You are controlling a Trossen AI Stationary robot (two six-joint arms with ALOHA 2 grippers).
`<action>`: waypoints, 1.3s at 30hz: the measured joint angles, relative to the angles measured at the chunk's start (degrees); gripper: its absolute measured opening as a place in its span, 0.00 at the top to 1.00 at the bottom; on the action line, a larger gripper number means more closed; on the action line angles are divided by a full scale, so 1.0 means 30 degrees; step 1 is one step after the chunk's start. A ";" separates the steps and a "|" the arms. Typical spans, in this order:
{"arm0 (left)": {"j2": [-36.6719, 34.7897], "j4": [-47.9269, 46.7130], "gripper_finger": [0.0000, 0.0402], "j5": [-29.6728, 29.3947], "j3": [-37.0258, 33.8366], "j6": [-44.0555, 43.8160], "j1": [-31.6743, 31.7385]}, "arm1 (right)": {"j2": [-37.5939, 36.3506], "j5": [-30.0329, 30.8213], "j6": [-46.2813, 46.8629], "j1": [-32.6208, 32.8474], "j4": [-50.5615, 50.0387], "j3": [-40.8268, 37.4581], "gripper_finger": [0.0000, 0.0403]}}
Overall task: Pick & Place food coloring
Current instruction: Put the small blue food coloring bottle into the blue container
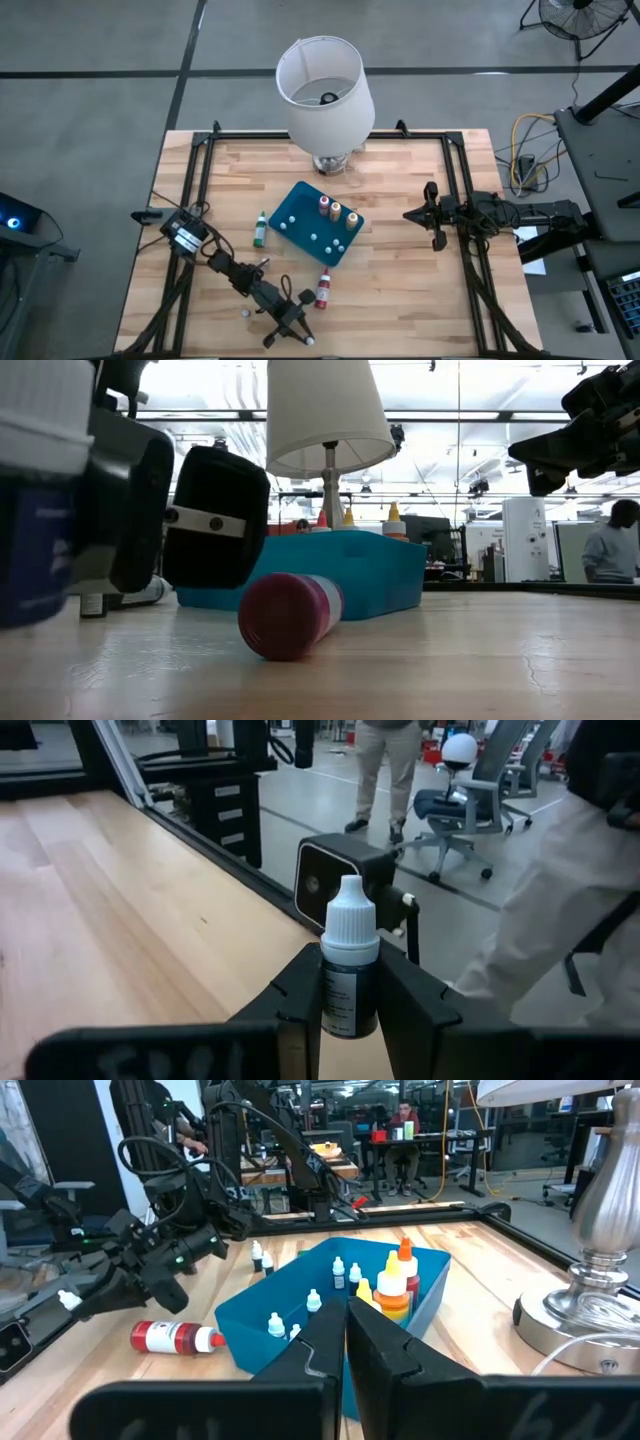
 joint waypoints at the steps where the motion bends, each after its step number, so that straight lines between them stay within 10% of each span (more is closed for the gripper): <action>1: 0.0000 0.0000 0.86 0.0000 0.0002 0.0068 0.0000 | 0.0000 0.0000 0.0000 0.0000 0.0000 0.0000 0.98; 39: 0.1842 -0.0083 0.86 -0.0794 0.1977 -0.0268 0.0538 | 0.0000 -0.0004 -0.0003 0.0006 0.0000 0.0000 0.98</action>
